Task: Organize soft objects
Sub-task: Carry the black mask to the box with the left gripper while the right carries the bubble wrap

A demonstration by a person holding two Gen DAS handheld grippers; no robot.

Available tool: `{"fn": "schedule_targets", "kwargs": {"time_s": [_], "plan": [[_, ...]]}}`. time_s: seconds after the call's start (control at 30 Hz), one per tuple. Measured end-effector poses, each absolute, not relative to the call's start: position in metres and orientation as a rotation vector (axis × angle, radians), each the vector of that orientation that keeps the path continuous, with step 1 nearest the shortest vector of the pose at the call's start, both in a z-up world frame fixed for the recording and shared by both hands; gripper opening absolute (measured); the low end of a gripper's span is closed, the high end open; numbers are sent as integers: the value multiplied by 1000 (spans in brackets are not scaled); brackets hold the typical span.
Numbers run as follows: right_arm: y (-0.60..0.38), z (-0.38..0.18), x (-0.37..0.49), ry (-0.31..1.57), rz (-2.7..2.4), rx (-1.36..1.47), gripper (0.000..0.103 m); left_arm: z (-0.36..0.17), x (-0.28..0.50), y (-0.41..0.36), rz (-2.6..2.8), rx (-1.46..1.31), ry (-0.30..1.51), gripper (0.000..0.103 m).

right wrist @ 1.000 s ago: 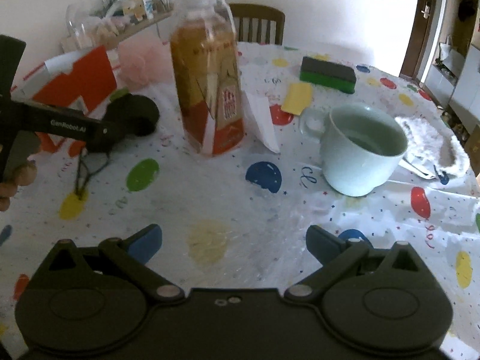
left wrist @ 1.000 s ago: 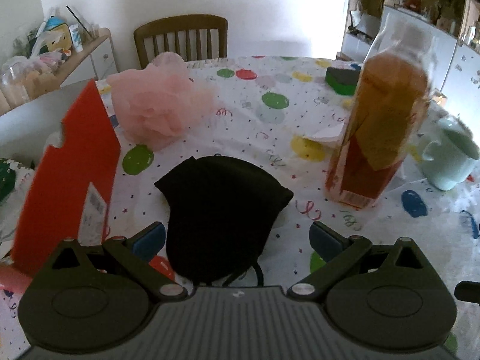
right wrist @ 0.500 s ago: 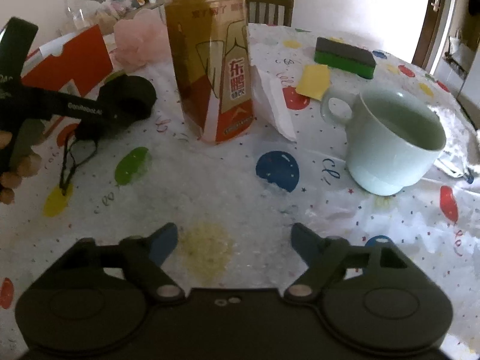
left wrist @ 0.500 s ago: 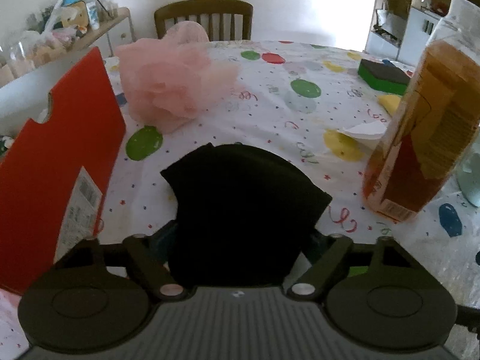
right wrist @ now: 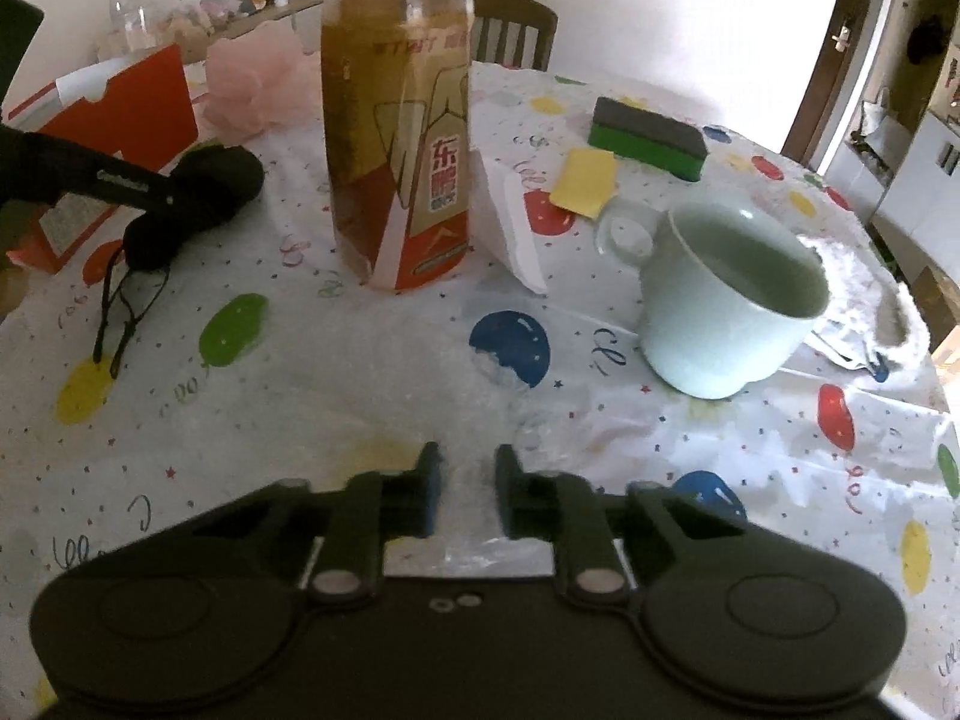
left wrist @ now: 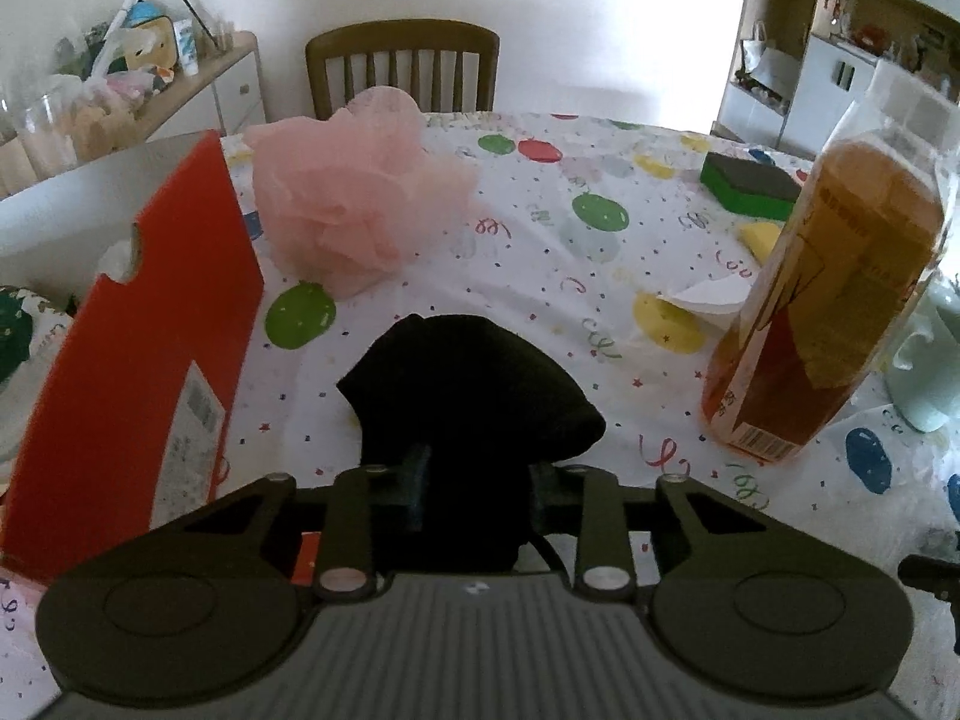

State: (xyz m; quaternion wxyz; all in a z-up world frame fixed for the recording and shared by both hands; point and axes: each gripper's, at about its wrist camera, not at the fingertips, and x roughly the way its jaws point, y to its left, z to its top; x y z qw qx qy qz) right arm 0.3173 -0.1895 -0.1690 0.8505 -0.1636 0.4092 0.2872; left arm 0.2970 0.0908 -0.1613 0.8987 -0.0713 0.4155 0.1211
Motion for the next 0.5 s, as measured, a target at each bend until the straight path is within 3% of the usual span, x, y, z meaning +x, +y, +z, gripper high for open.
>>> {"fn": "schedule_targets", "kwargs": {"time_s": [0.2,0.5], "plan": [[-195,-154,312,856,596,-296,7,-150,286,98,239,-186,846,20],[-197,-116,295,818,606,-224,7,-124,259,106,197,-226,809,19]]}}
